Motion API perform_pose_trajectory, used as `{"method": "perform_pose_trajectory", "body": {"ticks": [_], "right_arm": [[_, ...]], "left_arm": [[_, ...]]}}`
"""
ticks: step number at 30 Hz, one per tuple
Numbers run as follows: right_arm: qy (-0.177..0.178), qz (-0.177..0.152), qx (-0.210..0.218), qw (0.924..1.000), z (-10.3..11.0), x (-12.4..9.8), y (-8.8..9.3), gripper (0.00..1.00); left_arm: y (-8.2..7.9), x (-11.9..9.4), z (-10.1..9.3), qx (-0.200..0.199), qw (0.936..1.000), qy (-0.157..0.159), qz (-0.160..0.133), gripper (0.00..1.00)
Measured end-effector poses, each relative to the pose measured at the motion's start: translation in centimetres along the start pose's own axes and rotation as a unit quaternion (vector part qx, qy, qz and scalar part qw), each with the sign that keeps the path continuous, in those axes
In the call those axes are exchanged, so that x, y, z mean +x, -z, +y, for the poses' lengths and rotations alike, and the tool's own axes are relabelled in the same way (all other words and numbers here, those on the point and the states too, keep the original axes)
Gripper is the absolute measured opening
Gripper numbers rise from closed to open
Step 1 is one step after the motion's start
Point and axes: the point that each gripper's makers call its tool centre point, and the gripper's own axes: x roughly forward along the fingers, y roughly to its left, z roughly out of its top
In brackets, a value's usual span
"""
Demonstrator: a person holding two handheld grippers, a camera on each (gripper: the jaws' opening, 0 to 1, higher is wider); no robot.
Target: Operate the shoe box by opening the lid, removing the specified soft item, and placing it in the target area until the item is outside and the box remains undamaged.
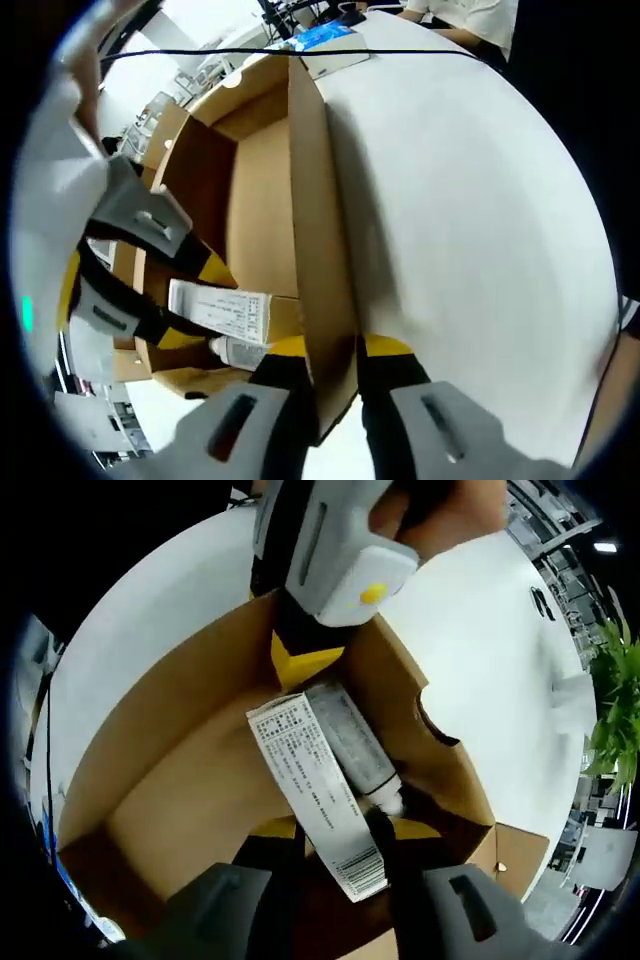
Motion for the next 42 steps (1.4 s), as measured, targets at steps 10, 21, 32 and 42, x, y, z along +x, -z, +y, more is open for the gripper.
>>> {"method": "perform_pose_trajectory", "body": {"ticks": [10, 21, 32, 42], "right_arm": [[0.0, 0.036, 0.069, 0.997, 4.3, -1.4, 2.7, 0.23], [0.019, 0.005, 0.215, 0.9764, 7.3, -2.0, 4.6, 0.21], [0.04, 0.005, 0.357, 0.9332, 9.7, -3.0, 7.2, 0.21], [0.061, -0.047, 0.4, 0.9131, 8.7, -2.6, 6.9, 0.31]], "left_arm": [[-0.1, 0.0, 0.1, -0.003, 1.0, 0.0, -0.001, 0.13], [-0.1, 0.1, 0.2, -0.006, 1.0, -0.001, 0.004, 0.14], [-0.2, 0.2, 0.2, -0.008, 1.0, -0.002, 0.006, 0.14], [-0.1, 0.2, 0.2, -0.005, 1.0, -0.003, 0.008, 0.14]]}}
